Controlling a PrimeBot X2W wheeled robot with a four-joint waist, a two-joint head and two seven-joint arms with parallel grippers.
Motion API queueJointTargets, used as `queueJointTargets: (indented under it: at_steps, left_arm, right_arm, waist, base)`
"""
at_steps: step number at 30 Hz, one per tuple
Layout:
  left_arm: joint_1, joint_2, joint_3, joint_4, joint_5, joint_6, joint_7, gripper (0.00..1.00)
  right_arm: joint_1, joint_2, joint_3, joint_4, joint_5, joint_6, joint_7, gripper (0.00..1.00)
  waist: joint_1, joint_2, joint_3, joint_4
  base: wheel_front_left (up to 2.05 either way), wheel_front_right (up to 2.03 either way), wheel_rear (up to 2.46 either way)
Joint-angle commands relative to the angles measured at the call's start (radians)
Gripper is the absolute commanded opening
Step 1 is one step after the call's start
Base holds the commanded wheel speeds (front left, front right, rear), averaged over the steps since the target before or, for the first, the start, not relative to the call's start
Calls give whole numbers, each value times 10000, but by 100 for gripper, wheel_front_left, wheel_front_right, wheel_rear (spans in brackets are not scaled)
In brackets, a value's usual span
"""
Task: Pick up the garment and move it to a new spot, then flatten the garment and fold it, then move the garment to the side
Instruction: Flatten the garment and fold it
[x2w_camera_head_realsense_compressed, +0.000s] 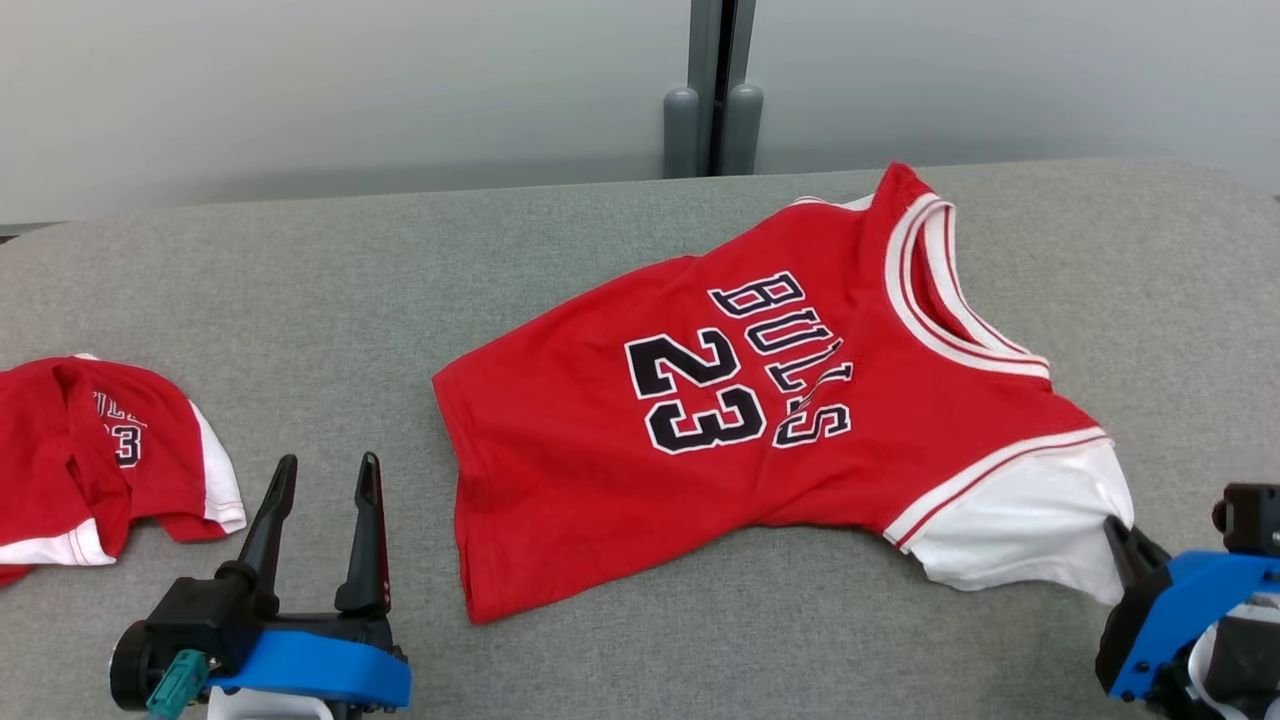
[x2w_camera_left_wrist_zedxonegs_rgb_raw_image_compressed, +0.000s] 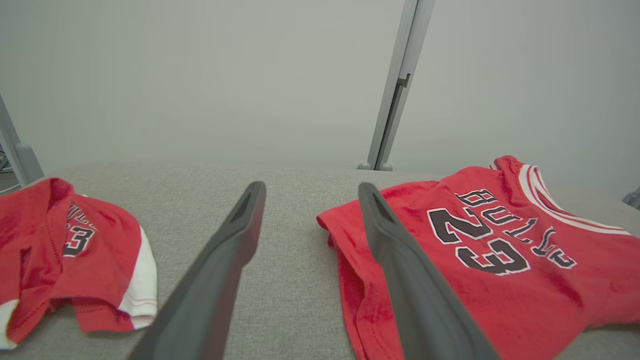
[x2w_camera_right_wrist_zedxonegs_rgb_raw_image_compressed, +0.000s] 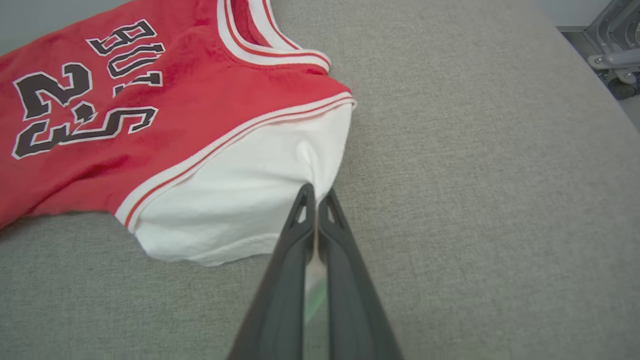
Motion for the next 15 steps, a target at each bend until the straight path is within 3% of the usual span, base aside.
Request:
queueJointTargets:
  at_steps: [1,2,15]
  left_arm:
    - [57,62,-37,-55,-22,49,16,100]
    - [99,64,-56,-70,-27,65,40,100]
    - [415,11,-204,-169,-51,241,127,100]
  right_arm:
    - [273,-18,-18,22,148,6,-161,95]
    - [323,-18,-17,61,155,6,-320,100]
    - [616,-18,1205,137,-274,6,-3975,100]
  waist:
    - [0,0,-31,26]
    - [0,0,-44,40]
    - [0,0,-418,194]
  base:
    - [0,0,0]
    - [0,0,0]
    - [0,0,0]
